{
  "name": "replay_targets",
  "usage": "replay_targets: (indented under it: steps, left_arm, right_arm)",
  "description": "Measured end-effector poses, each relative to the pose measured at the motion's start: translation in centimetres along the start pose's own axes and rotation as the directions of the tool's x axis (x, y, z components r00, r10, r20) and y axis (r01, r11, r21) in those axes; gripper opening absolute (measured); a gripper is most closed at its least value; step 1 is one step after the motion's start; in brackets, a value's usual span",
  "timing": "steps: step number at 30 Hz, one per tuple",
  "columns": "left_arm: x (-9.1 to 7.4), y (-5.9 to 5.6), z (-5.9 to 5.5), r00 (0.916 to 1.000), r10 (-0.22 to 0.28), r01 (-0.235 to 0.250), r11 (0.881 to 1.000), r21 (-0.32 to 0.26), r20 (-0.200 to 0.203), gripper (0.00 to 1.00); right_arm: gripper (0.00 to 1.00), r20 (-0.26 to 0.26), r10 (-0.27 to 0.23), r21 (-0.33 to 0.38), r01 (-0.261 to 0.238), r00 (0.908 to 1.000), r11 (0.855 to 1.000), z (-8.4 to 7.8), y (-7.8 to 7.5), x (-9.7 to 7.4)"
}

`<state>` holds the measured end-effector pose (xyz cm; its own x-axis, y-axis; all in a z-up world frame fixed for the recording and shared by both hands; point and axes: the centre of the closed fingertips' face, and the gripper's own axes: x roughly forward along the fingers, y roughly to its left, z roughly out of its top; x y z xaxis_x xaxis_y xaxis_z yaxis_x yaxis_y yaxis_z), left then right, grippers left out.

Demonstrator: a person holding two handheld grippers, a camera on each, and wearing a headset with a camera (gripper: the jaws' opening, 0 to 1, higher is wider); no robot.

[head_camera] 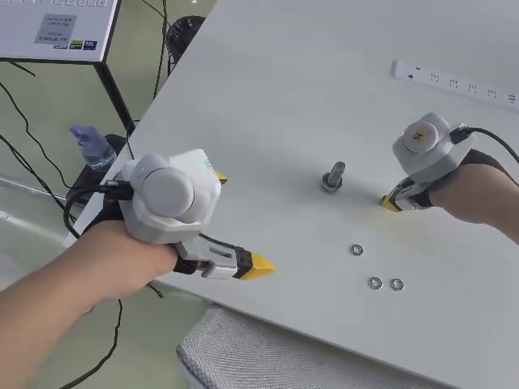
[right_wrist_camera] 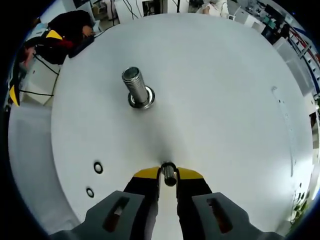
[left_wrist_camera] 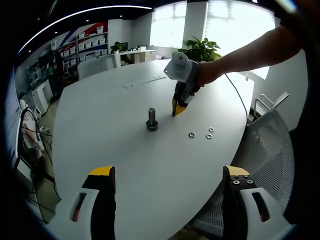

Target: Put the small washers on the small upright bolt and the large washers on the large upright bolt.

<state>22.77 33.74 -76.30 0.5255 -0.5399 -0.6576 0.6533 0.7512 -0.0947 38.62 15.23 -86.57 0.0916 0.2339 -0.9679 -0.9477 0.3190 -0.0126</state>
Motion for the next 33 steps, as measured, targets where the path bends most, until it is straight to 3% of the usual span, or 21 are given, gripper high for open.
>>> replay_targets:
  steps: [18, 33]
  left_arm:
    - [0.04, -0.15, -0.35, 0.9999, -0.005, 0.005, 1.000, -0.003, -0.015, 0.87]
    - [-0.06, 0.01, -0.51, 0.9997, -0.006, 0.005, 1.000, -0.003, -0.024, 0.86]
  right_arm:
    - [0.13, -0.001, -0.001, -0.006, 0.001, 1.0000, 1.000, 0.13, 0.36, -0.09]
    - [0.15, 0.002, -0.012, -0.019, 0.013, 0.9999, 1.000, 0.35, -0.18, -0.24]
